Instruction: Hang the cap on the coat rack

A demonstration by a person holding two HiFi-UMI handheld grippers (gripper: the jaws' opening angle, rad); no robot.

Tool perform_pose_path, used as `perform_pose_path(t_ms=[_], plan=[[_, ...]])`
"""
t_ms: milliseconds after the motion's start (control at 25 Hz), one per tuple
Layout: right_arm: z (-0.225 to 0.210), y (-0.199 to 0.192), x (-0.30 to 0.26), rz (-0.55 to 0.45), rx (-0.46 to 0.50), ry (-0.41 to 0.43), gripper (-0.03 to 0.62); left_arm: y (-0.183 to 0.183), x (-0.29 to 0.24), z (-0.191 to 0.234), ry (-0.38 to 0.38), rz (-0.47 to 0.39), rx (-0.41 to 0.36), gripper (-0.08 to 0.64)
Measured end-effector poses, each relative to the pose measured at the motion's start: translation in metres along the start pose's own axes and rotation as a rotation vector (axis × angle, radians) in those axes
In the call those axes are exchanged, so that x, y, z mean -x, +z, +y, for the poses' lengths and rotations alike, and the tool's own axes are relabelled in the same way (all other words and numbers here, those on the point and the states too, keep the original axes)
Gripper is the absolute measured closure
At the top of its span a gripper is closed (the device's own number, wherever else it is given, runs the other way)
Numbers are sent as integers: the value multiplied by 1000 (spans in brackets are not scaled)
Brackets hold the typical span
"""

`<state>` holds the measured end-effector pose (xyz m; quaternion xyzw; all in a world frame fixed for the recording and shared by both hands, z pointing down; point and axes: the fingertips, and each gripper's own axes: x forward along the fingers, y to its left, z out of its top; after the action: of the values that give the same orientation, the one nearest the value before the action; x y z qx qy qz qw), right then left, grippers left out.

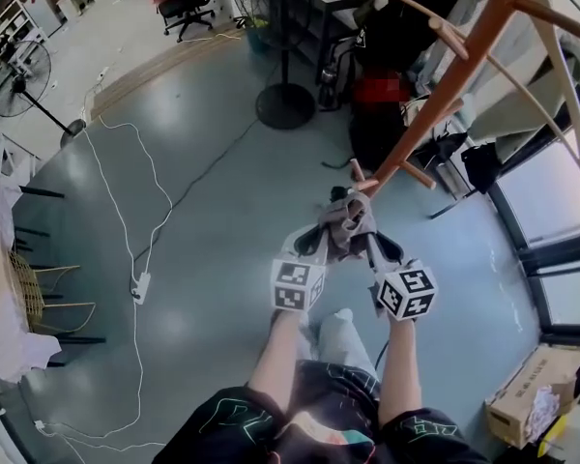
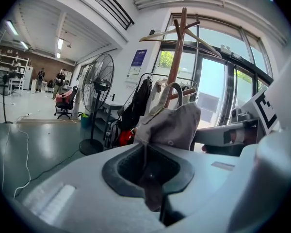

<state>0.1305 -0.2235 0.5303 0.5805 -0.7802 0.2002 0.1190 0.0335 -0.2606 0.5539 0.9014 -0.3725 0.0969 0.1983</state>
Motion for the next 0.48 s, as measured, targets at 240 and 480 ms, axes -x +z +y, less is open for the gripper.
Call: perform_pose_path(t_ms=[240, 480], plan=[[-22, -6, -21, 31, -33, -4, 566, -6, -30, 7, 3, 44, 9, 531], [-44, -10, -43, 40, -75, -4, 566, -9, -55, 13, 7, 85, -10, 531]])
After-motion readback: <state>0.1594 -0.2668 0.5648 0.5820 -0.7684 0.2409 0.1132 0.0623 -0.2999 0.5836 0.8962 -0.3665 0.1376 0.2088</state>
